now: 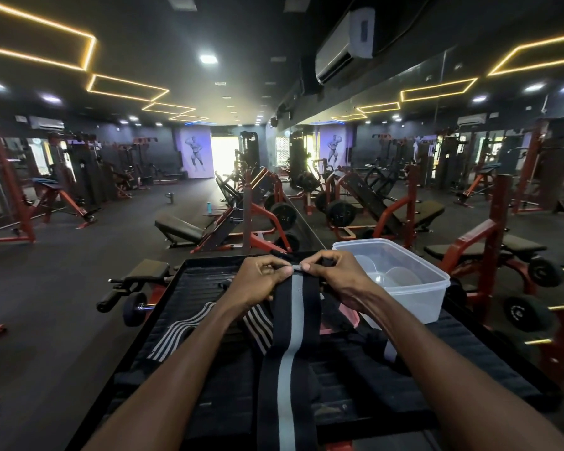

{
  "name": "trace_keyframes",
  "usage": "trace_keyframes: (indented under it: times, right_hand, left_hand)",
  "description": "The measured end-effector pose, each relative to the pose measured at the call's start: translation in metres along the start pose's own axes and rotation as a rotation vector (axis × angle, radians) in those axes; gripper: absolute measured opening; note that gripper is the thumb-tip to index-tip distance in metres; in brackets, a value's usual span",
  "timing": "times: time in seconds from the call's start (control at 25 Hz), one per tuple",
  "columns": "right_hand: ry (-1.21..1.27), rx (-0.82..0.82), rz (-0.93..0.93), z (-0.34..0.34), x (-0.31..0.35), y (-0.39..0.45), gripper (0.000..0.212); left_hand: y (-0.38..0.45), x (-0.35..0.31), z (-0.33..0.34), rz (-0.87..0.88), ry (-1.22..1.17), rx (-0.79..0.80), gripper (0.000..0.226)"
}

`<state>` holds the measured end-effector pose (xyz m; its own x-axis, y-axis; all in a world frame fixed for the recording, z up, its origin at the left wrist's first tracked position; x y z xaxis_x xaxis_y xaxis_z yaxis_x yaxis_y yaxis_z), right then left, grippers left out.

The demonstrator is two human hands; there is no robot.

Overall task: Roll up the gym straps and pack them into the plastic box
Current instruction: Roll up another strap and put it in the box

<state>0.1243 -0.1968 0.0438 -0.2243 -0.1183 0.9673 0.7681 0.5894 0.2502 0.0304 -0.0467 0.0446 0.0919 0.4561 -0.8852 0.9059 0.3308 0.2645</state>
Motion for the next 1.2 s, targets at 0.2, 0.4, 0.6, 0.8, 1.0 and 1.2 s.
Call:
trace_keyframes:
  times: [0.2, 0.4, 0.6, 0.8, 1.0, 1.2]
  right_hand:
    - [-0.051, -0.015, -0.086, 0.01, 0.009, 0.0, 0.01]
    - [-0.026, 0.067, 0.049, 0.015, -0.002, 0.001, 0.015]
    - [-0.023, 0.01, -0.047, 0.012, 0.0, 0.003, 0.013]
    - [0.082, 0.051, 0.069, 0.015, -0.003, 0.002, 0.018]
    - [0.001, 0.002, 0.04, 0.013, -0.002, 0.001, 0.015]
    - [-0.074, 0.001, -0.049, 0.014, 0.002, 0.0, 0.022]
  left_hand:
    - [-0.002, -0.002, -0.004, 0.047, -0.157, -0.12, 0.01]
    - [-0.002, 0.0, -0.01, 0.045, -0.166, -0.15, 0.016]
    - [-0.007, 0.007, -0.004, -0.004, -0.221, -0.051, 0.009]
    - [-0.004, 0.005, -0.004, 0.062, -0.222, -0.151, 0.022]
    - [-0.001, 0.012, 0.002, 0.043, -0.23, -0.108, 0.023]
    - [0.003, 0.016, 0.001, 0.016, -0.097, -0.106, 0.011]
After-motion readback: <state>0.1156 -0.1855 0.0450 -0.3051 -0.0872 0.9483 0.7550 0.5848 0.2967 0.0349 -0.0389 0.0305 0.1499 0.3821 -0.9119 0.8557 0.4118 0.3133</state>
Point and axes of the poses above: each hand's wrist, its own y-axis towards the middle knuckle, its own z-axis out of the palm, x = y × z, the point moved 5 cm from there along y, towards the middle knuckle, and after that the axes turned 2 degrees about x, right-handed, at the moved point
